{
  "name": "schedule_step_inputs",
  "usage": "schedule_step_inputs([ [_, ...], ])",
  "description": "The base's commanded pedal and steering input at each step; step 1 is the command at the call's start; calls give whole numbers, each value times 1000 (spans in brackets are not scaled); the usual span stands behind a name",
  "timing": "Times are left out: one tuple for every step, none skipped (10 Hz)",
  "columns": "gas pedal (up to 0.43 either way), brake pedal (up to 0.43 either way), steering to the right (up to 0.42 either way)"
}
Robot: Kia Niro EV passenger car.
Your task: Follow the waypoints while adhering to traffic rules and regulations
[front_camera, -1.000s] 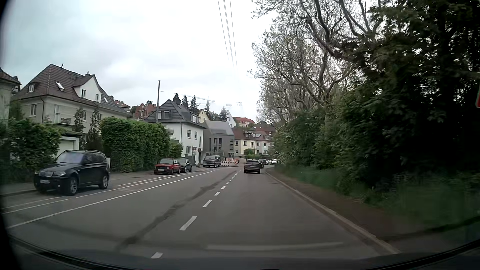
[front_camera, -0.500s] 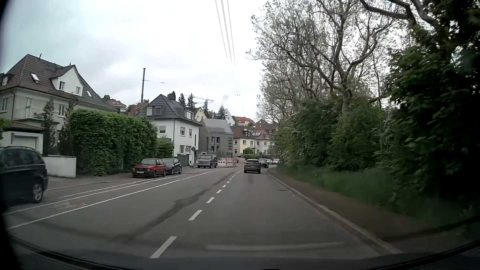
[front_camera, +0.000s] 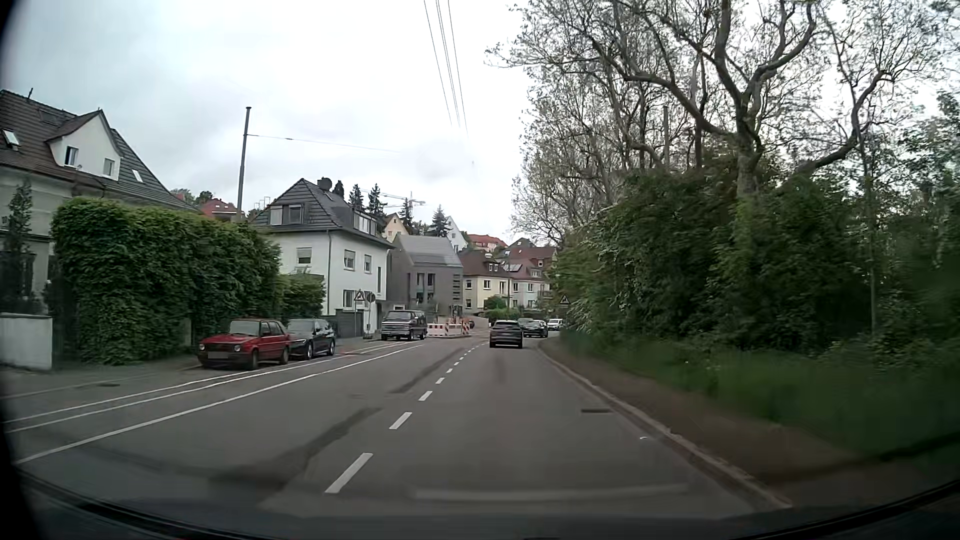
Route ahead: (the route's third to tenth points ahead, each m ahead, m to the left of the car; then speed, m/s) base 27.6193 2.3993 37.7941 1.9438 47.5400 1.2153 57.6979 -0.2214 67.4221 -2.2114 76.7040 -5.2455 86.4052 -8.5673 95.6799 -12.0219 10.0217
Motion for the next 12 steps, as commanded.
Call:
schedule_step_inputs([
  [20,0,3],
  [20,0,2],
  [20,0,0],
  [20,0,-1],
  [20,0,-2],
  [20,0,-2],
  [20,0,-1],
  [20,0,-1],
  [20,0,-1],
  [20,0,-1],
  [20,0,-1],
  [20,0,-1],
])
